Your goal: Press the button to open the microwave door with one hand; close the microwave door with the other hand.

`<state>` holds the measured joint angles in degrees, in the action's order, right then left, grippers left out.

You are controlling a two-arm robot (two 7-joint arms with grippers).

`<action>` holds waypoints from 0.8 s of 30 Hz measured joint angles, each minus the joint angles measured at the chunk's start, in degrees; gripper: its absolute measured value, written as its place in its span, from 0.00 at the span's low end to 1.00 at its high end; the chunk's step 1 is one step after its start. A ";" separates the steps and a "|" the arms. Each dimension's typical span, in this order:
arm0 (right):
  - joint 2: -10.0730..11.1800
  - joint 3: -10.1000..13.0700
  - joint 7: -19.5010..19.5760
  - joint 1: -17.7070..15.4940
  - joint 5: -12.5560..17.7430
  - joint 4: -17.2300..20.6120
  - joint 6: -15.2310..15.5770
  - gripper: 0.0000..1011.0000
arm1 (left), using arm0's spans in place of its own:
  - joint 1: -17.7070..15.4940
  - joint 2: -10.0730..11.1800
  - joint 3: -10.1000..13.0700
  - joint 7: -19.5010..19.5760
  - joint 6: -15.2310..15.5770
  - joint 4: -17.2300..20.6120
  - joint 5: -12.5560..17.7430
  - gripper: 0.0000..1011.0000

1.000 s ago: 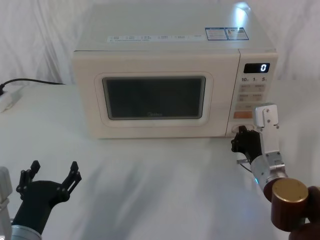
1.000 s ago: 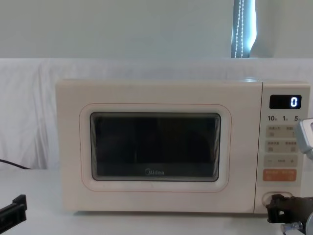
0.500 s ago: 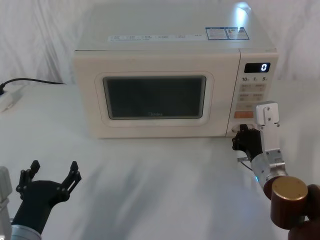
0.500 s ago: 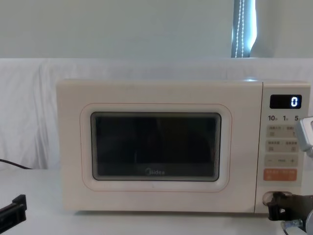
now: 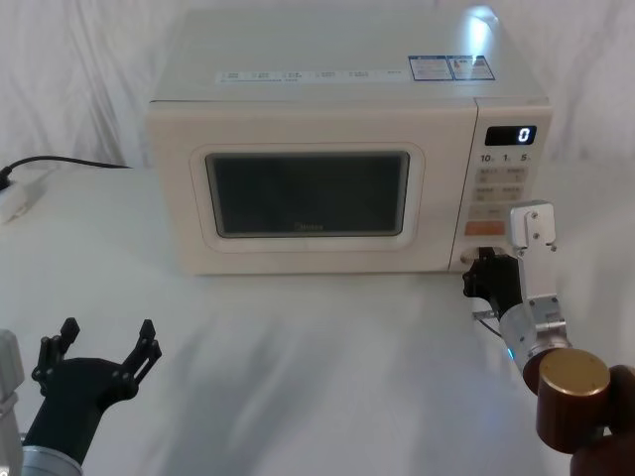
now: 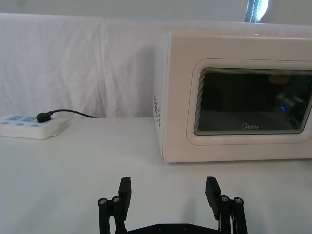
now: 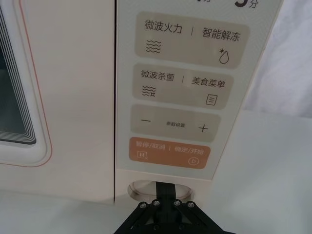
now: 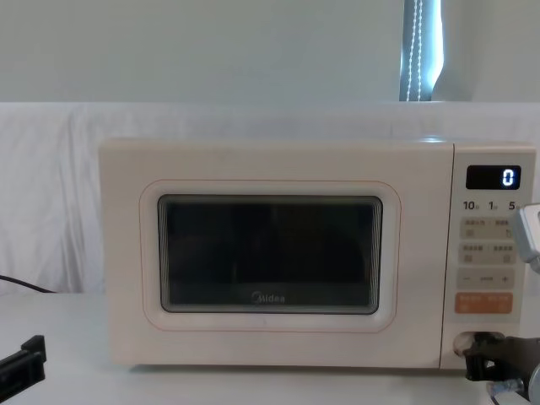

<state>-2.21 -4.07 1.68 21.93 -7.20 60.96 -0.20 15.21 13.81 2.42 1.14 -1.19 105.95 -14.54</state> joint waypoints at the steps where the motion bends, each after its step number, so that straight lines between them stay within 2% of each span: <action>1: -0.01 0.02 0.01 0.05 -0.02 -0.09 -0.02 0.00 | 0.00 0.00 0.00 0.00 0.00 0.00 0.00 0.99; 24: -0.52 0.63 0.69 1.90 -0.36 -3.00 -0.82 0.00 | 0.00 0.00 0.00 0.00 0.00 0.00 0.00 0.99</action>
<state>-2.73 -3.44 2.37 23.83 -7.56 57.96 -1.02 15.21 13.81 2.41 1.14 -1.19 105.95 -14.54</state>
